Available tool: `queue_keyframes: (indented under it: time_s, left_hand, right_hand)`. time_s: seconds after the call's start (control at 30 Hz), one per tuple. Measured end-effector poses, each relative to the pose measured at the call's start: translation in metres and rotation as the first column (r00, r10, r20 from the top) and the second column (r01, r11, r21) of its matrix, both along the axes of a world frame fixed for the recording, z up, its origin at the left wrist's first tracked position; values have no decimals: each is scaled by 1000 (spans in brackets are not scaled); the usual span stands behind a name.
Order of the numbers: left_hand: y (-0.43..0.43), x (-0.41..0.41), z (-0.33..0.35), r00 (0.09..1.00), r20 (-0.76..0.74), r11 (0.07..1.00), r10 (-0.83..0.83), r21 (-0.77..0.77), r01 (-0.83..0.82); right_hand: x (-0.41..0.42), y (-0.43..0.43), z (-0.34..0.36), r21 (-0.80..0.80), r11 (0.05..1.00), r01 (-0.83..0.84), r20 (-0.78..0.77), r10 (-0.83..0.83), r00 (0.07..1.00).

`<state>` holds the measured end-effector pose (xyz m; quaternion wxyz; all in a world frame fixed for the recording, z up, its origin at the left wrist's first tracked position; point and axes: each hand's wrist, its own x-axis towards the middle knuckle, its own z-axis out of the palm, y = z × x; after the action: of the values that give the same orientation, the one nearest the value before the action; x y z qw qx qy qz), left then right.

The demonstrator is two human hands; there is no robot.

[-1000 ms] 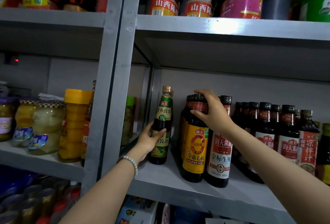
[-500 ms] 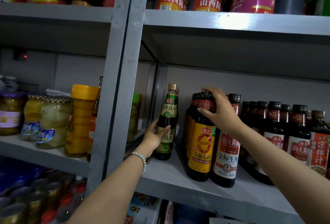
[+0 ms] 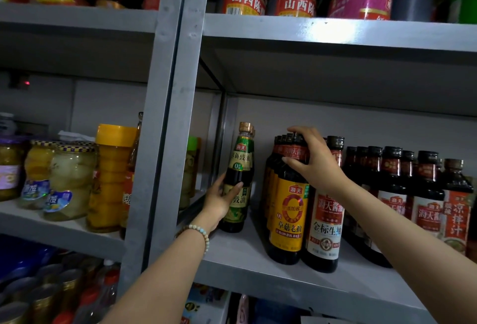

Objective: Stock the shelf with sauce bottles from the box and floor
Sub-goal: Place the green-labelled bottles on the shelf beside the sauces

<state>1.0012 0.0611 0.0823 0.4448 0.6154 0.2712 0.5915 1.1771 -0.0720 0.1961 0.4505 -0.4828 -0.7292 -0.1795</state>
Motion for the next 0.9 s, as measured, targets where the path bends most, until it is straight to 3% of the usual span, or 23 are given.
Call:
queue_keyframes:
  time_s: [0.57,0.8,0.9]
  left_hand:
    - [-16,5,2,985,3,985,172,-13,-172]
    - [-44,-7,3,971,-163,984,174,64,-165]
    - [-62,-15,0,958,-223,980,183,121,-159]
  right_hand:
    - [-8,-6,2,-49,997,57,-21,-58,998]
    - [-13,-16,5,-63,983,171,40,-168,985]
    - [-13,-34,9,10,982,186,8,-187,982]
